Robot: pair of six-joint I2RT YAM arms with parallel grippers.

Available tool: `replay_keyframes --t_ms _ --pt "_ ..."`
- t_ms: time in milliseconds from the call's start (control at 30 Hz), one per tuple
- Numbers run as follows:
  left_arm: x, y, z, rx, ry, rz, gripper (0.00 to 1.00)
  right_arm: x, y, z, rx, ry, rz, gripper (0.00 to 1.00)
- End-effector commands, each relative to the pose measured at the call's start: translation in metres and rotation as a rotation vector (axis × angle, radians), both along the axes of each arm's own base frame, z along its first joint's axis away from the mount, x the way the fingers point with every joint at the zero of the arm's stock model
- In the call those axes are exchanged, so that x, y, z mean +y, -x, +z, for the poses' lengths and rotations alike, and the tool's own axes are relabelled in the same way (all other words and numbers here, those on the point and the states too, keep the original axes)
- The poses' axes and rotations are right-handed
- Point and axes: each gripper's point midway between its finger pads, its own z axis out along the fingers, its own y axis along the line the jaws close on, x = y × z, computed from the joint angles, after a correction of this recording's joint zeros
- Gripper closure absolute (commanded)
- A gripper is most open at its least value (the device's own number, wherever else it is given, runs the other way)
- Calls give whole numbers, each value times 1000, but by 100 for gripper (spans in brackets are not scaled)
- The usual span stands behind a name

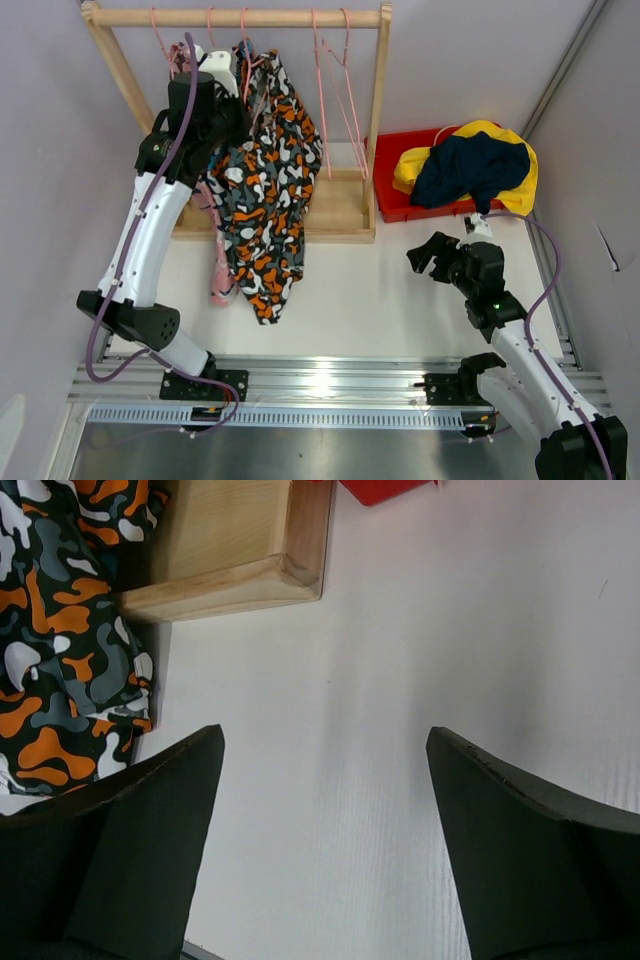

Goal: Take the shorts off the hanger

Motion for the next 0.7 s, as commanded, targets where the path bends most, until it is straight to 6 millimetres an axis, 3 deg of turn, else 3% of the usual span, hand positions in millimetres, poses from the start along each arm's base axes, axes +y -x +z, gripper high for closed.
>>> replay_keyframes --t_ms 0,100,267,300,467,567,667 --pt "3 -7 17 -48 13 7 100 -3 -2 5 -35 25 -4 12" --pt "3 -2 26 -65 16 2 100 -3 -1 3 -32 28 -1 12" --pt "12 26 76 -176 39 0 100 -1 -2 4 -39 19 2 12" --pt "15 35 95 -213 45 0 100 0 -3 4 -40 13 3 12" --pt "21 64 130 -295 67 -19 100 3 -6 7 -55 -9 7 12" --pt "20 79 130 -302 77 -49 100 3 -6 7 -55 -13 8 12" --pt "12 86 100 -228 75 -100 100 3 -4 9 -59 -2 14 12"
